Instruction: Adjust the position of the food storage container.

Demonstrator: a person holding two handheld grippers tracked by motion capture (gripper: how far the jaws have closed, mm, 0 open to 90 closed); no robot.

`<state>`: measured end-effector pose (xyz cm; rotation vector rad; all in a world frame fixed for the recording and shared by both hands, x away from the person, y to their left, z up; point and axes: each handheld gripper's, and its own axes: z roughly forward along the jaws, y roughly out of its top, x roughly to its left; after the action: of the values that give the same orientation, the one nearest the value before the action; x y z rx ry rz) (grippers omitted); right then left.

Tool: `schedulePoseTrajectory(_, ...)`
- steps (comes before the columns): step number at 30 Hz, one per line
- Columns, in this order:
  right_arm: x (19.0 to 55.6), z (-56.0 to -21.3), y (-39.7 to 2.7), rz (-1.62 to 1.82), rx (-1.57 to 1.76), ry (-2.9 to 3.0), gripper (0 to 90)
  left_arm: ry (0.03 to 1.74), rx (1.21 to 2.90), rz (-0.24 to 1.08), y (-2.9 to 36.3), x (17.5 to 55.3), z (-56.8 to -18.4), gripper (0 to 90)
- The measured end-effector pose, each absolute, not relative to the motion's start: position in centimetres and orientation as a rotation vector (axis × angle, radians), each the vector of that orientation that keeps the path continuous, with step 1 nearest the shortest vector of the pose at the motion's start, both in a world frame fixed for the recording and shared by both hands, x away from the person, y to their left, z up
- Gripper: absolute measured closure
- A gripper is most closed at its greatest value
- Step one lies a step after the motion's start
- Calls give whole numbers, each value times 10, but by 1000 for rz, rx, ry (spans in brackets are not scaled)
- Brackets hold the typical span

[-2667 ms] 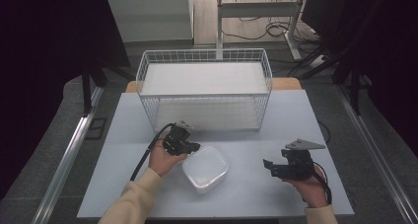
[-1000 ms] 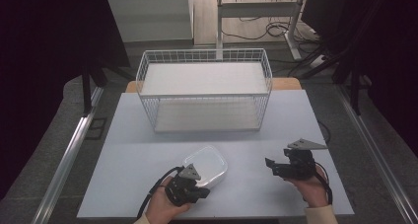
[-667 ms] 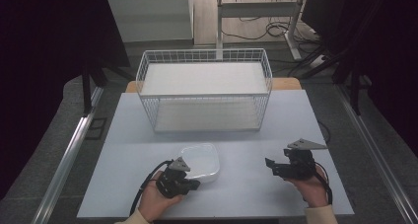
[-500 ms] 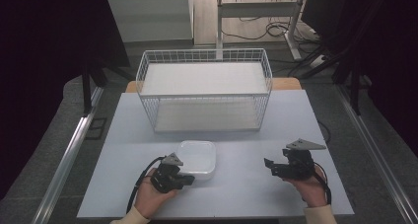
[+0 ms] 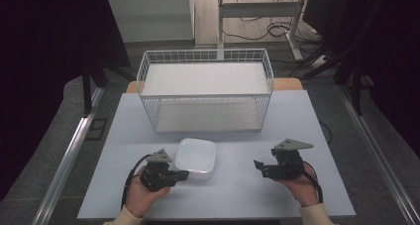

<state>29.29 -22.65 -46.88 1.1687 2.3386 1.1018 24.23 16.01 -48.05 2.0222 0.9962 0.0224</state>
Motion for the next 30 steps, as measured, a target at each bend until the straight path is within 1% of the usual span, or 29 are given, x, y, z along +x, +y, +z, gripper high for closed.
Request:
schedulePoseTrajectory(1, 293, -469, -226, 1102, 1169, 2339, 227, 996, 2022, 22, 160, 242, -481, 849)
schedulePoseTrajectory(2, 297, -468, -213, 1120, 1137, 2368, 243, 1040, 1989, 71, 170, 243, -477, 792)
schedulePoseTrajectory(3, 297, -468, -213, 1120, 1137, 2368, 243, 1040, 1989, 71, 170, 243, -477, 714)
schedulePoseTrajectory(4, 299, -467, -207, 1124, 1124, 2385, 250, 1079, 1972, 115, 176, 244, -475, 714)
schedulePoseTrajectory(6, 304, -467, -190, 1121, 1071, 2425, 271, 1141, 1974, 190, 187, 246, -475, 493)
schedulePoseTrajectory(7, 307, -467, -184, 1119, 1058, 2440, 284, 1177, 1968, 200, 192, 248, -476, 403)
schedulePoseTrajectory(8, 311, -465, -174, 1107, 1033, 2458, 314, 1219, 1943, 183, 204, 253, -478, 308)
schedulePoseTrajectory(9, 311, -465, -174, 1107, 1033, 2458, 314, 1219, 1943, 183, 204, 253, -478, 289)
schedulePoseTrajectory(10, 315, -464, -168, 1105, 1041, 2466, 365, 1247, 1931, 182, 212, 256, -480, 273)
schedulePoseTrajectory(11, 317, -463, -167, 1103, 1042, 2470, 397, 1256, 1931, 185, 215, 257, -481, 265)
schedulePoseTrajectory(12, 317, -463, -167, 1103, 1042, 2470, 397, 1256, 1931, 185, 215, 257, -481, 259)
schedulePoseTrajectory(13, 319, -463, -165, 1109, 1049, 2468, 426, 1265, 1927, 190, 219, 258, -482, 259)
schedulePoseTrajectory(14, 325, -460, -159, 1127, 1048, 2473, 512, 1275, 1925, 194, 223, 259, -483, 251)
schedulePoseTrajectory(15, 325, -460, -159, 1127, 1048, 2473, 512, 1275, 1925, 194, 223, 259, -483, 249)
schedulePoseTrajectory(16, 330, -458, -149, 1121, 1017, 2501, 611, 1284, 1919, 196, 225, 260, -483, 246)
schedulePoseTrajectory(17, 333, -457, -145, 1099, 996, 2517, 645, 1283, 1922, 193, 227, 260, -484, 245)
schedulePoseTrajectory(18, 337, -456, -137, 1070, 967, 2530, 705, 1283, 1922, 193, 227, 260, -484, 245)
schedulePoseTrajectory(19, 337, -456, -137, 1070, 967, 2530, 705, 1282, 1923, 191, 228, 260, -484, 245)
schedulePoseTrajectory(20, 344, -455, -127, 1053, 936, 2550, 800, 1289, 1920, 182, 229, 261, -486, 242)
schedulePoseTrajectory(22, 350, -454, -118, 1029, 911, 2562, 863, 1294, 1918, 181, 229, 261, -487, 240)
schedulePoseTrajectory(23, 353, -454, -112, 1013, 893, 2569, 888, 1294, 1920, 181, 229, 261, -488, 239)
schedulePoseTrajectory(24, 356, -455, -107, 998, 880, 2577, 893, 1296, 1918, 180, 229, 261, -488, 238)
schedulePoseTrajectory(30, 370, -463, -88, 961, 828, 2587, 893, 1301, 1928, 183, 229, 262, -490, 234)
